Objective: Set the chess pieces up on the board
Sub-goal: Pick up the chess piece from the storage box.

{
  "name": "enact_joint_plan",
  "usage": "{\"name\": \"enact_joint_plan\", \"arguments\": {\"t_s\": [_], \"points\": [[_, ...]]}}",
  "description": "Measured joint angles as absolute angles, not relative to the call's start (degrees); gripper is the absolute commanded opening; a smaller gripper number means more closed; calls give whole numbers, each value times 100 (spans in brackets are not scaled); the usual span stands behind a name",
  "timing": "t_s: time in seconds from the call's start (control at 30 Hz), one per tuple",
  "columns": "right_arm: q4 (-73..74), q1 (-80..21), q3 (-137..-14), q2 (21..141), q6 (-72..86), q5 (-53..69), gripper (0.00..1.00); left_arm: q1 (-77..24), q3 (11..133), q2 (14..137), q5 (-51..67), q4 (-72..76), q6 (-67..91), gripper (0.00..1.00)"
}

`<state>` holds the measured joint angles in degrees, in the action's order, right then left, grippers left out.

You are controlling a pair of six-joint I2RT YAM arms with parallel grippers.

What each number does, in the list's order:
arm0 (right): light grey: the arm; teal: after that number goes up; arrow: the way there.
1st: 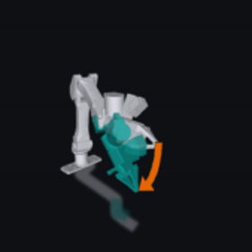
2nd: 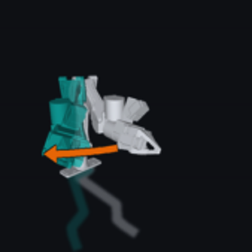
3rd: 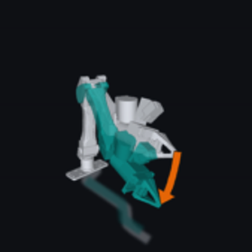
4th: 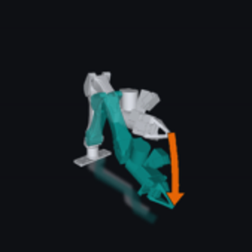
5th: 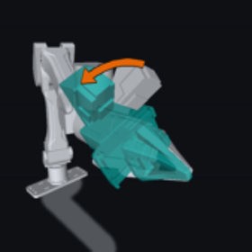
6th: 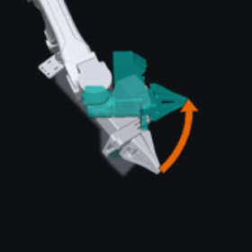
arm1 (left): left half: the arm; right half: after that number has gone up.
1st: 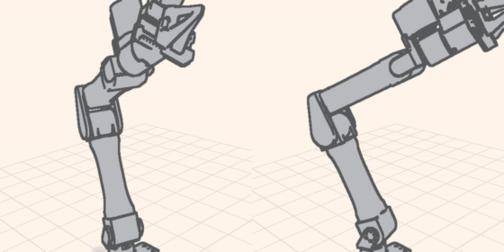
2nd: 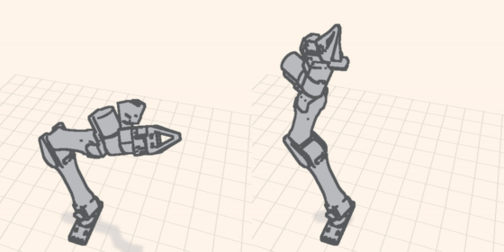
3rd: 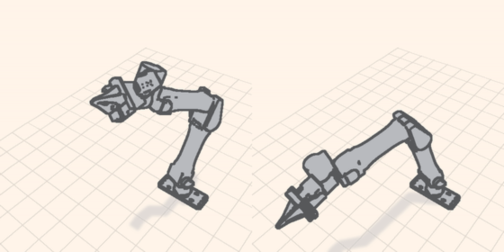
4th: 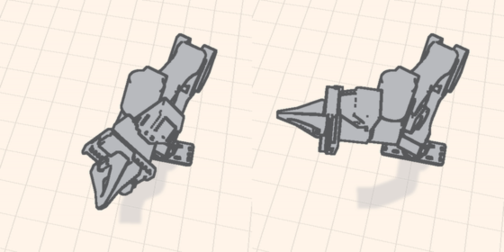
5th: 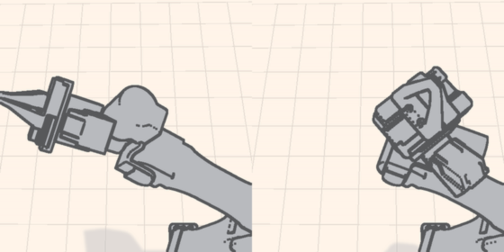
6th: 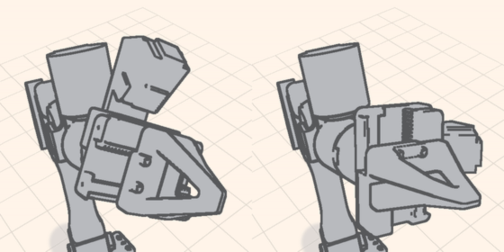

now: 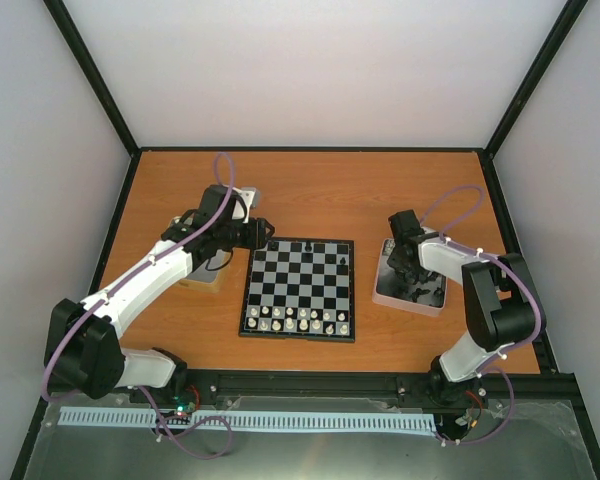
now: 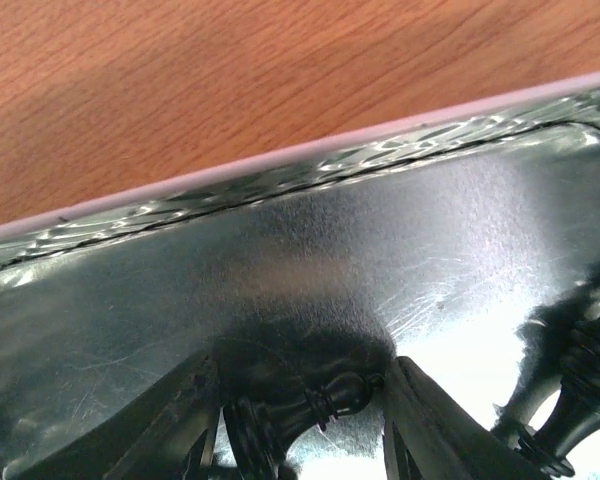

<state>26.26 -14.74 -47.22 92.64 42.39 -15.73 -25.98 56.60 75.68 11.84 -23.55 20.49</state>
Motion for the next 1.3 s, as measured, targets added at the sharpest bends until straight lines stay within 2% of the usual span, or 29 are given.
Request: {"name": "enact_joint_plan", "arguments": {"t_s": [0.3,0.47,0.7,0.9,1.03,1.1,1.17,1.3], "points": [[2735,-1470,-4733,9253,4143,-1645,47,-2598,5658,7568,1186,-2344,2049,48],[2759,-1470,-4716,9225,4121,-1640,44,-2598,5649,7568,1188,-2307,2049,48],[2731,-1466,-4825,9334,3868,-1638,48,-2598,5647,7568,1188,-2294,2049,48],[2646,-1466,-4831,9356,3833,-1594,35,-2598,5625,7568,1208,-2283,2049,48],[2519,-1459,-4753,9292,3601,-1520,34,-2598,5618,7568,1232,-2272,2051,48],[2499,-1450,-4751,9286,3461,-1463,37,-2598,5618,7568,1234,-2270,2051,48],[2499,-1444,-4755,9286,3341,-1448,45,-2598,5616,7568,1236,-2270,2051,48],[2620,-1441,-4801,9288,3251,-1468,49,-2598,5583,7553,1249,-2265,2064,48]]}}
